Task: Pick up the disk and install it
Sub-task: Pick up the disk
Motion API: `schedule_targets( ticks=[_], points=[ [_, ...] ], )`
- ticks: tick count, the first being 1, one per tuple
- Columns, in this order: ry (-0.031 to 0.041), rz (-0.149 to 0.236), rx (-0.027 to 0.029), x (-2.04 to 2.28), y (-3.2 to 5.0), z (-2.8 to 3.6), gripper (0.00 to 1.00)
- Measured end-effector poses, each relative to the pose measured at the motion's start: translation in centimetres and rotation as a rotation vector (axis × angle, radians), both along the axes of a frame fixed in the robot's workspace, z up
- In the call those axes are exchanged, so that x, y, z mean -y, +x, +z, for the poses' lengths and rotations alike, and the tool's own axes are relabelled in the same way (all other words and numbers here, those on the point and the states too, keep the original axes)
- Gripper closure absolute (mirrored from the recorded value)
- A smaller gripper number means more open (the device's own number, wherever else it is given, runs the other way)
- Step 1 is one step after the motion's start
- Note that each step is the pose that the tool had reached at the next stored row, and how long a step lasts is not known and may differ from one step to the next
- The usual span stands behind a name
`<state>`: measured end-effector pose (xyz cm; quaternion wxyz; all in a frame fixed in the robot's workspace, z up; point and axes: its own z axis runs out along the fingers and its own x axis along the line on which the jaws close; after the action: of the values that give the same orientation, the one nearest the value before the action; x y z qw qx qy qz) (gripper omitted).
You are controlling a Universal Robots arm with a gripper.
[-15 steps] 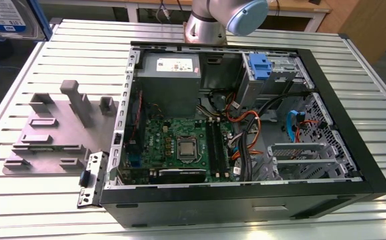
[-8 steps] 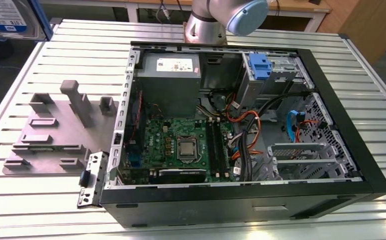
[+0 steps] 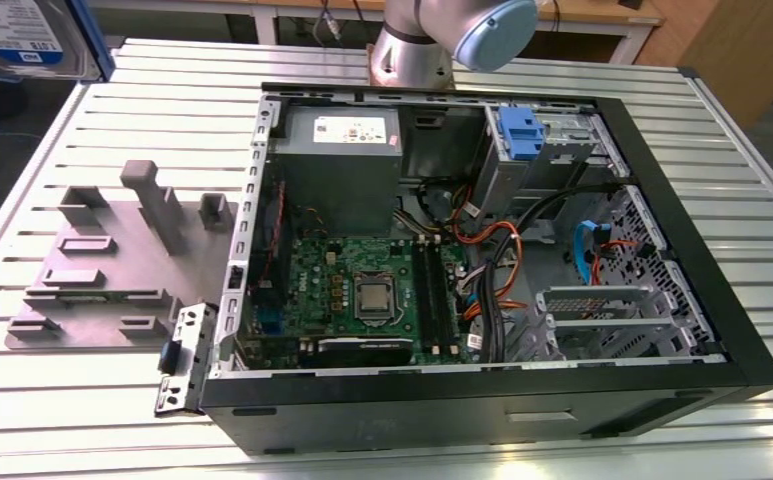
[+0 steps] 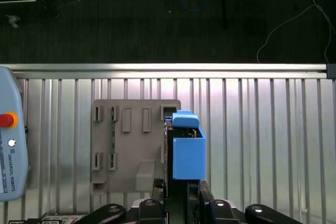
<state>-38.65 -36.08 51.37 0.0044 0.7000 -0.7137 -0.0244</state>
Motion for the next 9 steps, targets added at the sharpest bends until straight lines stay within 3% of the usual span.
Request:
schedule_targets(
  ticks=[9],
  points=[
    [0.0001, 0.0, 0.0, 0.0, 0.61, 0.0, 0.65]
  ],
)
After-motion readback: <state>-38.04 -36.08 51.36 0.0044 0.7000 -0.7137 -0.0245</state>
